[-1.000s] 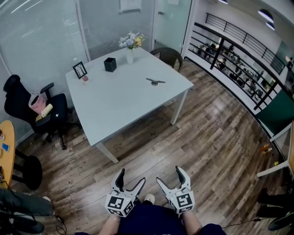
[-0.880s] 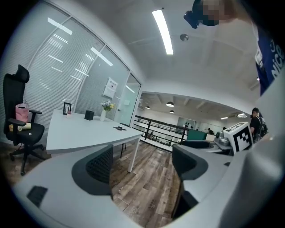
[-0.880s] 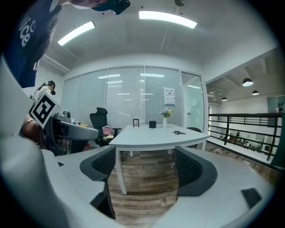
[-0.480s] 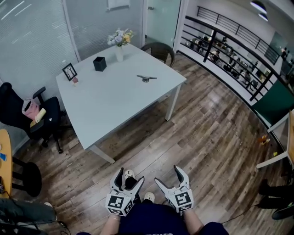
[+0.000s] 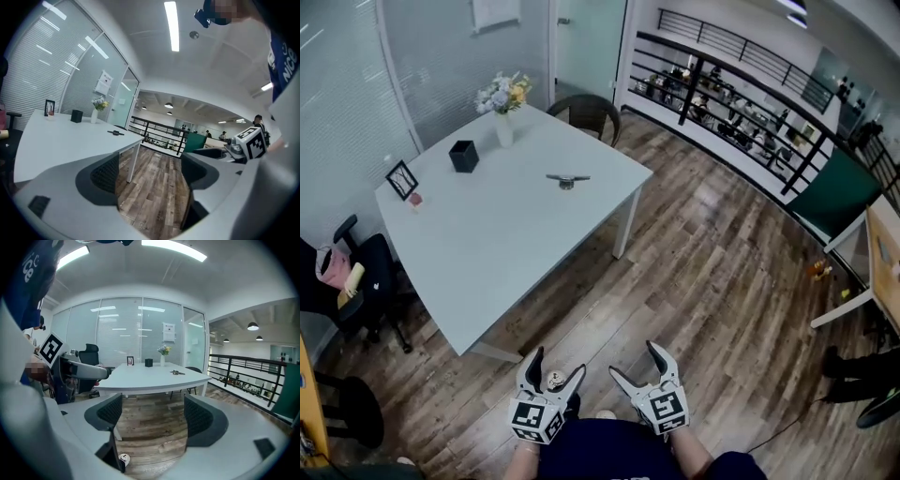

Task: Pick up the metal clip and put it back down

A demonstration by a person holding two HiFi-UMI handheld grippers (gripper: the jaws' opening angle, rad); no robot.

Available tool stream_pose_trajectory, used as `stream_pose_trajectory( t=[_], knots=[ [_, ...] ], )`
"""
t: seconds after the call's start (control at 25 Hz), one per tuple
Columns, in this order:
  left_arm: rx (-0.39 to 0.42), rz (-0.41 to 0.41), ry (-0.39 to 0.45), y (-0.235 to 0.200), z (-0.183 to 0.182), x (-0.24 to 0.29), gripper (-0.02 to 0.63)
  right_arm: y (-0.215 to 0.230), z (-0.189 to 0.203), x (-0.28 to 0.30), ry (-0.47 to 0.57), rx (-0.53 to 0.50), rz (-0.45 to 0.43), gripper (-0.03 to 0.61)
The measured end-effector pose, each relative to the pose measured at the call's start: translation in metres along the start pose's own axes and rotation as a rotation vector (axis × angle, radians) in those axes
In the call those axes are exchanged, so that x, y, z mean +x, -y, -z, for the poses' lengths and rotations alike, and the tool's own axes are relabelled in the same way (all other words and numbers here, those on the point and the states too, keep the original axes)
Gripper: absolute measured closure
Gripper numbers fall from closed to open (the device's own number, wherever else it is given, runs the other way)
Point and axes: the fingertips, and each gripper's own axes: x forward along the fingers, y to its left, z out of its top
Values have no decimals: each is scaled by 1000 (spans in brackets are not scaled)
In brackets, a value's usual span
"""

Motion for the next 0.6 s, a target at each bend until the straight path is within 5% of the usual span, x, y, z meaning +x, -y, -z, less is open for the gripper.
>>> stream_pose_trajectory(
  t=[0.6],
  knots=[
    [88, 176, -46, -98, -47, 72, 213, 6, -50, 104, 15, 53, 157, 181]
  ],
)
